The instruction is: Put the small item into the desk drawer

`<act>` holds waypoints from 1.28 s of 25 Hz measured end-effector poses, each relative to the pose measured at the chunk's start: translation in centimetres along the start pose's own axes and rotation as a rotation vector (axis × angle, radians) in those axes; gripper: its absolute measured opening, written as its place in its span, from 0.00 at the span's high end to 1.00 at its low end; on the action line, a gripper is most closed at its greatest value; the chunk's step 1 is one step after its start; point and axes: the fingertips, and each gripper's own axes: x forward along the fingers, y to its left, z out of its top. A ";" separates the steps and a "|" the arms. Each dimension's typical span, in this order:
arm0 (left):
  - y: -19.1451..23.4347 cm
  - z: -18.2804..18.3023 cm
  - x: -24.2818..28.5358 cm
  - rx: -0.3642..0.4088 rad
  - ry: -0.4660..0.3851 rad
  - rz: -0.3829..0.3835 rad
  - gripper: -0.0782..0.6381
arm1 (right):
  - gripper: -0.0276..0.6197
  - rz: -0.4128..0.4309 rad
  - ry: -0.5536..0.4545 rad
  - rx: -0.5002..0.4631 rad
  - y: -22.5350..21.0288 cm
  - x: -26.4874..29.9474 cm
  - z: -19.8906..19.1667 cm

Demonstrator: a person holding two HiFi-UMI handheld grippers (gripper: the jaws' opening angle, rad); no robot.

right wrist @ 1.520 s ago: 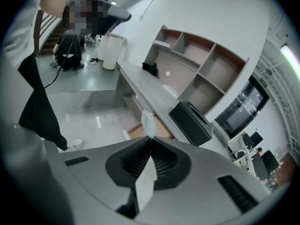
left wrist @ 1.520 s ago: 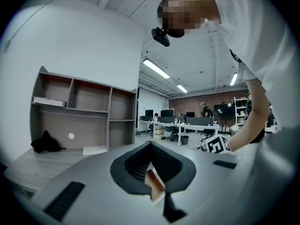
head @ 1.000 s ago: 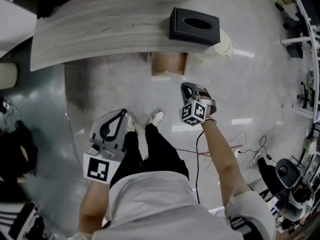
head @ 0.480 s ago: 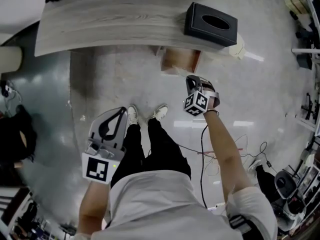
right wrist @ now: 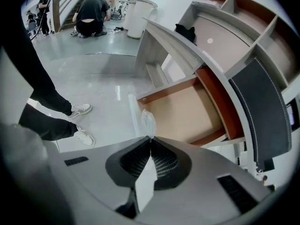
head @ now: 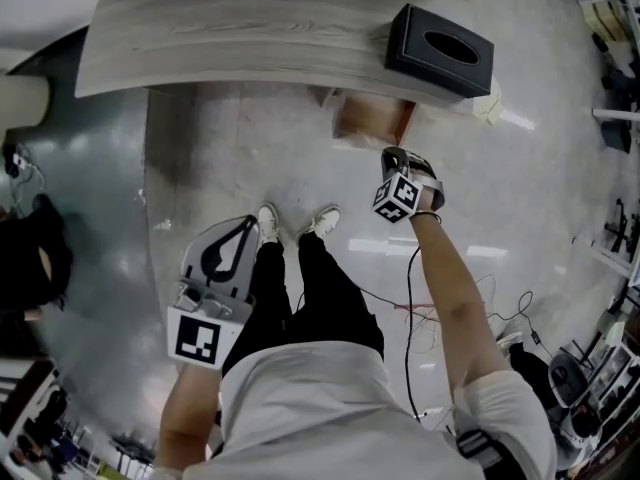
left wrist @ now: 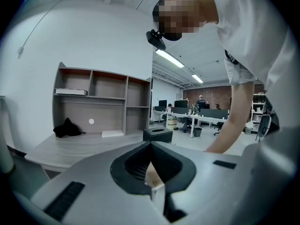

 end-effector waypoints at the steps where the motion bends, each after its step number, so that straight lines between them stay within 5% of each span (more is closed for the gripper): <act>1: 0.1 -0.1 0.0 -0.001 0.004 0.002 0.87 | 0.92 0.003 0.006 -0.001 0.0 0.3 0.0; 32: 0.6 -2.7 -1.1 -0.040 0.049 0.065 0.87 | 0.92 0.027 0.060 -0.071 0.1 5.0 0.6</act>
